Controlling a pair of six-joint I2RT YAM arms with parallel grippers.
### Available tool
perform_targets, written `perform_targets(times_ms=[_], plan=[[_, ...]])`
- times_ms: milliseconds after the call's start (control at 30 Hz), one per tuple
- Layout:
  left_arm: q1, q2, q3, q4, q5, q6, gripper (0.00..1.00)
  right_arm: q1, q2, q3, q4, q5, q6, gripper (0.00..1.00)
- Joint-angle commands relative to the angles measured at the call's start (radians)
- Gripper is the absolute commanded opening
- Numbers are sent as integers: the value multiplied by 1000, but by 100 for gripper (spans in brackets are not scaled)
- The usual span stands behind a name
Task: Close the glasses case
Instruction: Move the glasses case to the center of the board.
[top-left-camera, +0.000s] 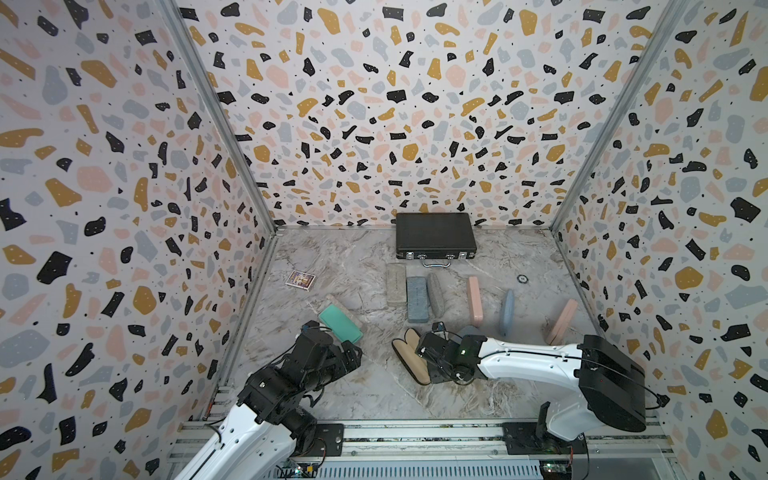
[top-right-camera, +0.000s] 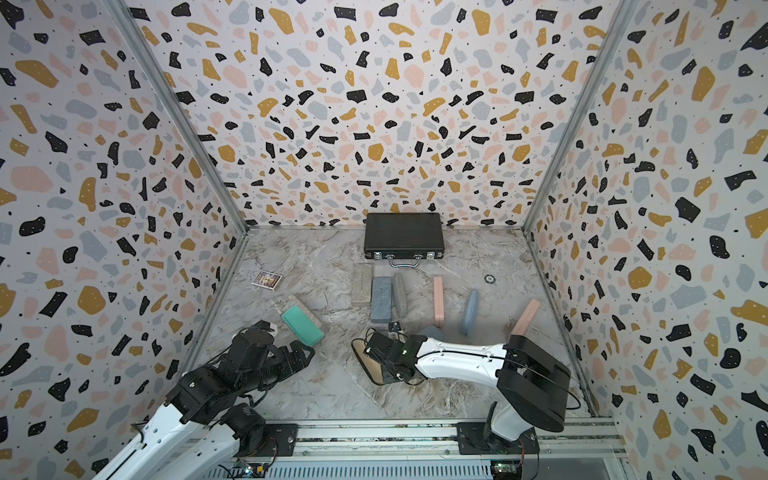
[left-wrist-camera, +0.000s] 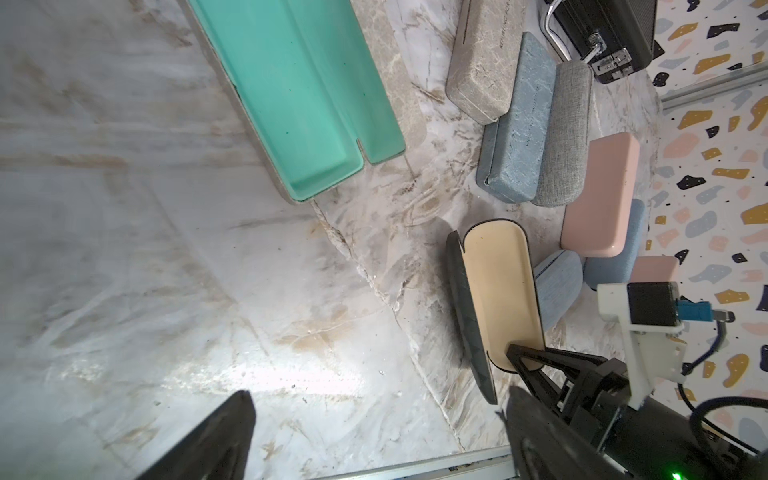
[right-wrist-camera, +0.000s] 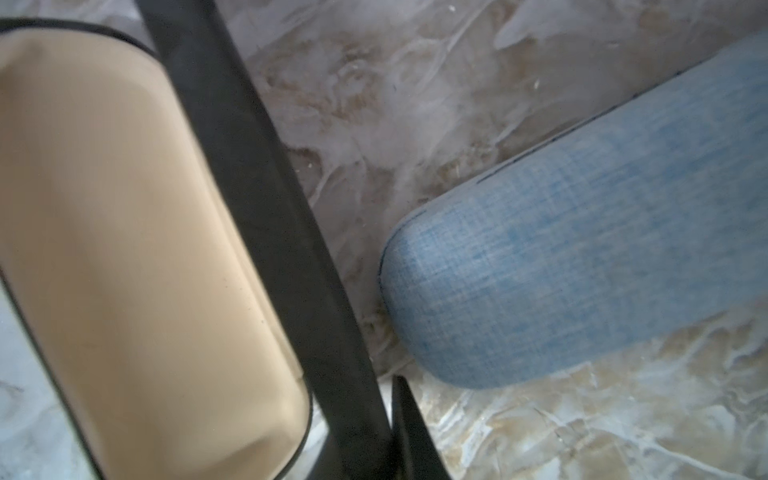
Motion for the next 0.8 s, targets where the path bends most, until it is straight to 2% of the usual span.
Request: perform_targets(times_ms=[0,133,333,467,567,633,767], plan=[[4,18,-23,66,30,-7,94,13,-16,-2,-5,13,37,27],[4,46,-39,95,45,-7,95,24,-23,9,-20,6,37,35],[4,76,-58,136,65,-4,93,50,-59,27,-91,18,45,40],[4,88,-66,155,77,0,86,58,-108,25,-140,33,49,42],[4,103,-75,170,89,2,67,59,-160,23,-179,54,41,43],[4,118,-82,186,101,2,44,59,-199,24,-208,80,26,42],[4,177,-86,219,128,8,11,58,-264,25,-234,139,-26,18]])
